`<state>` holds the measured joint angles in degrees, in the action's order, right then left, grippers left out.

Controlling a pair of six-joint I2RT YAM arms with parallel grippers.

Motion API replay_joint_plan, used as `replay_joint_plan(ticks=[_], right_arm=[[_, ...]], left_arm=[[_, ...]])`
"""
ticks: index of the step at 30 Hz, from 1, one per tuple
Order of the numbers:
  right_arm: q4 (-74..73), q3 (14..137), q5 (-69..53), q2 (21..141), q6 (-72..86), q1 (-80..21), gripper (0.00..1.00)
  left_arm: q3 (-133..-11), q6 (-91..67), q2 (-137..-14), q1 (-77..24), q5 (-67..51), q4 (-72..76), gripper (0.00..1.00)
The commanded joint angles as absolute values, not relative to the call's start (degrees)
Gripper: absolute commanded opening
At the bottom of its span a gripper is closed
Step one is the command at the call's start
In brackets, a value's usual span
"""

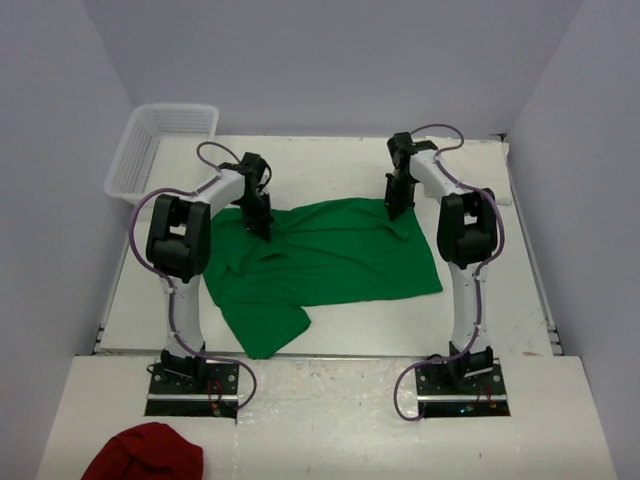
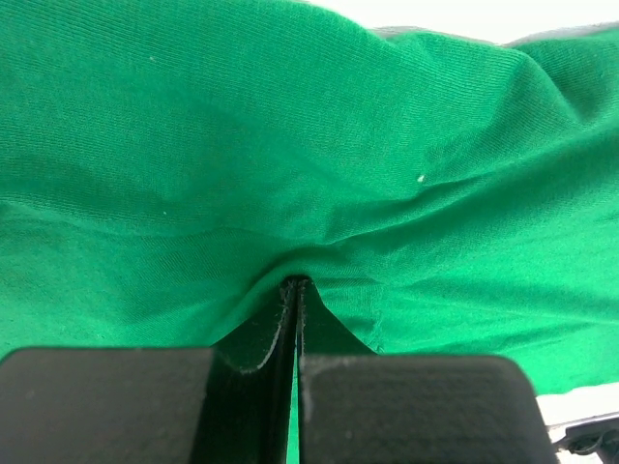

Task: Fold and stack the t-shirts
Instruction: Fold the flattened tshirt in 1/3 of the way

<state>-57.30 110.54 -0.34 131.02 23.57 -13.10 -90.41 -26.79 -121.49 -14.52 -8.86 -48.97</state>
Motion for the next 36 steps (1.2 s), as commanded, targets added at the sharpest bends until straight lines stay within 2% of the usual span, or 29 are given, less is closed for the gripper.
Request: replay_joint_plan(ticks=[1, 6, 25, 30, 32, 34, 35, 36], right_arm=[[-64.8, 116.5, 1.7, 133.6, 25.4, -12.9, 0.0], [-75.0, 126.3, -1.0, 139.7, 31.4, -10.6, 0.04], [-77.0, 124.2, -5.3, 139.3, 39.2, -4.3, 0.05], [-75.6, 125.2, -3.9, 136.8, 37.8, -4.3, 0.03], [-65.3, 114.3, -4.1, 126.7, 37.3, -4.7, 0.04], [-54.1, 102.7, -7.4, 119.4, 36.2, -4.8, 0.11], [-52.3, 100.4, -7.6, 116.5, 36.1, -4.8, 0.21], [-51.4, 99.2, -7.7, 112.9, 35.3, -4.7, 0.37]], left_arm=[[-90.7, -25.7, -118.3, -13.8, -10.8, -49.6, 0.0], [-90.9, -26.0, -117.0, -13.8, -11.7, -49.7, 0.01], [-92.5, -24.8, -116.4, -13.7, -12.6, -50.8, 0.04], [-92.5, -23.7, -114.7, -13.8, -12.0, -49.7, 0.13], [-92.7, -22.9, -113.4, -13.9, -12.3, -49.0, 0.2], [-92.9, -22.9, -112.5, -13.9, -12.4, -48.9, 0.31], [-92.9, -22.9, -112.3, -13.9, -12.5, -48.9, 0.34], [-93.0, -22.9, -112.2, -14.0, -12.7, -48.8, 0.36]])
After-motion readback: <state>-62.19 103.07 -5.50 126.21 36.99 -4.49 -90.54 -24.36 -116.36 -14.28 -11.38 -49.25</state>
